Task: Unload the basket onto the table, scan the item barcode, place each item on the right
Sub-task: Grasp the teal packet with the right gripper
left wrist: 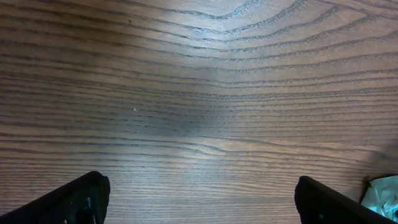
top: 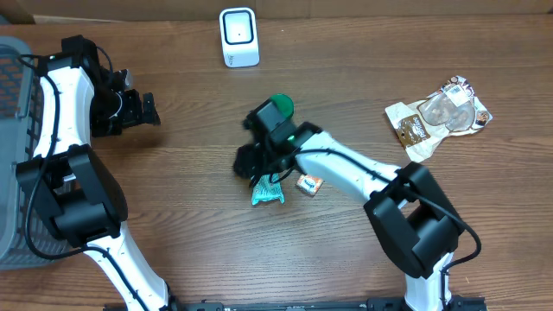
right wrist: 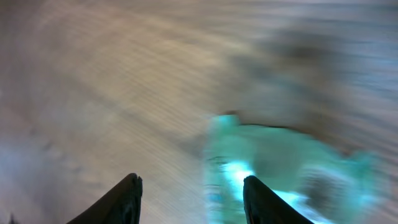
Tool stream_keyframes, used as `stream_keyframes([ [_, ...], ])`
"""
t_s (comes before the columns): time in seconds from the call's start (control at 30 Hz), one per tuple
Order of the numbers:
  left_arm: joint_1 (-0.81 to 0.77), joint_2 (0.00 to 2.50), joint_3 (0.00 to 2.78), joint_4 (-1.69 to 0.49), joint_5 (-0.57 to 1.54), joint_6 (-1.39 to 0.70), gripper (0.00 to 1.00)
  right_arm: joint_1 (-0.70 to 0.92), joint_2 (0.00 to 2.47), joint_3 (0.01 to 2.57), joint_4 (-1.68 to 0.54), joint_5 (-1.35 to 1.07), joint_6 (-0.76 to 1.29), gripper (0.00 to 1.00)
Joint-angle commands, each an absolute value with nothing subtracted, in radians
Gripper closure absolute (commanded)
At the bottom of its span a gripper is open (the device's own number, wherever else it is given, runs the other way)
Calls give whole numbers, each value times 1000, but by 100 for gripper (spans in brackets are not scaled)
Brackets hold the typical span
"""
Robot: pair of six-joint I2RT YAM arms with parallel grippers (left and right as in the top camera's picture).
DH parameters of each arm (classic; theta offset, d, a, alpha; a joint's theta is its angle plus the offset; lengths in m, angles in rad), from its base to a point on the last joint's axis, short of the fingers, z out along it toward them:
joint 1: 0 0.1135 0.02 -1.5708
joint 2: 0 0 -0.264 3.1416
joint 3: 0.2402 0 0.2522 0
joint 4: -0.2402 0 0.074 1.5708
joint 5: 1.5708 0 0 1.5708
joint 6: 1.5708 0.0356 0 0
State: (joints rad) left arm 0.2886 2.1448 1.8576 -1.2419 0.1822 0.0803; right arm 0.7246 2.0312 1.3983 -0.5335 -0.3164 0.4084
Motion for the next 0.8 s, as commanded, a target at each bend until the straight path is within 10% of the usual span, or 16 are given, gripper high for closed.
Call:
stream_keyframes([
  [0.0,287,2131,1867,-1242,183,82,0,754,2041,1406,-532,-354,275,41],
  [0.77,287,2131,1867,-1241,183,82,1,760,2024,1424,-919,-422,420,41],
])
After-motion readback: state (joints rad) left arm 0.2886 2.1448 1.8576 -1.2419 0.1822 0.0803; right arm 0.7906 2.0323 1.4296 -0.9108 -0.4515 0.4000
